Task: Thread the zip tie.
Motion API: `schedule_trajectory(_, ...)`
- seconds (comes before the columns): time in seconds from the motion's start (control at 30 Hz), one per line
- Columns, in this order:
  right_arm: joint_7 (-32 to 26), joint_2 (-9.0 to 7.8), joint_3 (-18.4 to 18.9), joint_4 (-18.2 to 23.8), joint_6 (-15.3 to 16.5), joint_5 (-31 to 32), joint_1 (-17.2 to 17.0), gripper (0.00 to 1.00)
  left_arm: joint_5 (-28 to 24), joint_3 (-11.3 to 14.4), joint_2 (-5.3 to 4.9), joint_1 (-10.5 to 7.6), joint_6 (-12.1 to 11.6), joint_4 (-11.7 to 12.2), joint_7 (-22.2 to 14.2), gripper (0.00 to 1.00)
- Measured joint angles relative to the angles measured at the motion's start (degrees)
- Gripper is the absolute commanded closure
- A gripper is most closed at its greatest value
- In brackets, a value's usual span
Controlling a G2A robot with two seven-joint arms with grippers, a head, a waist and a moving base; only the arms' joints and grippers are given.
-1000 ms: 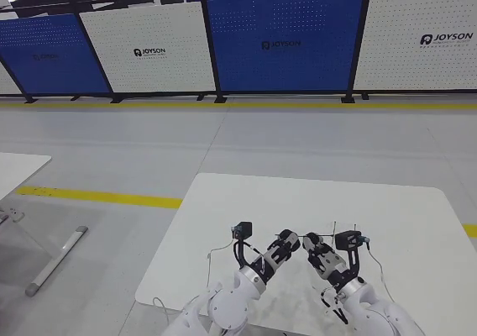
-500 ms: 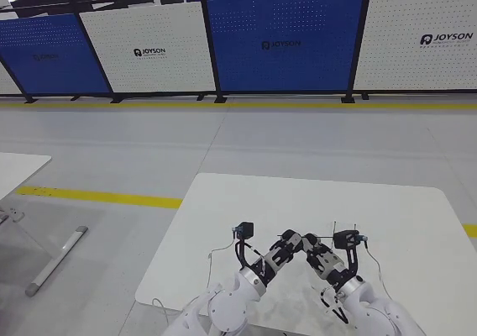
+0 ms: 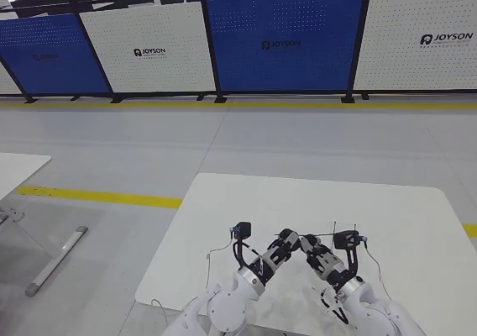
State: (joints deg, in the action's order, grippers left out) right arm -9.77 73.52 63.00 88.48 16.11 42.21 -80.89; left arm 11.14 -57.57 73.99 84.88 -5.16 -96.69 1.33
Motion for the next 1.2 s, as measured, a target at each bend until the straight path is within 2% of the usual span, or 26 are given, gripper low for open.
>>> schedule_trajectory(0.03, 0.10, -0.01, 0.07, 0.01, 0.00, 0.00, -0.07, 0.89, -0.10, 0.01, 0.02, -0.06, 0.16, 0.04, 0.03, 1.00)
schedule_trajectory(0.13, 0.55, -0.05, 0.27, 0.11, 0.14, -0.04, -0.30, 0.88, -0.17, 0.08, 0.07, -0.18, 0.36, 0.09, 0.08, 1.00)
schedule_trajectory(0.37, 0.67, -0.07, 0.35, 0.45, 0.27, -0.01, -0.46, 0.93, -0.06, 0.23, 0.12, -0.35, 0.55, 0.22, -0.17, 1.00)
schedule_trajectory(0.47, 0.57, -0.05, 0.25, 0.50, 0.35, -0.07, -0.36, 0.90, -0.05, 0.25, 0.13, -0.38, 0.60, 0.28, -0.22, 1.00)
schedule_trajectory(0.57, 0.16, -0.05, 0.10, 0.54, 0.55, -0.07, -0.24, 0.82, -0.07, 0.22, 0.15, -0.39, 0.63, 0.33, -0.17, 1.00)
schedule_trajectory(0.97, 0.40, -0.08, 0.32, 0.74, 0.83, -0.45, -0.29, 0.84, 0.06, 0.18, 0.19, -0.50, 0.58, 0.45, -0.31, 1.00)
schedule_trajectory(1.13, 0.82, -0.11, 0.53, 0.99, 1.16, -0.71, -0.47, 0.81, 0.20, 0.30, 0.22, -0.63, 0.72, 0.52, -0.49, 1.00)
schedule_trajectory(1.2, 0.78, -0.12, 0.55, 1.03, 1.18, -0.74, -0.47, 0.84, 0.30, 0.38, 0.23, -0.68, 0.82, 0.55, -0.59, 1.00)
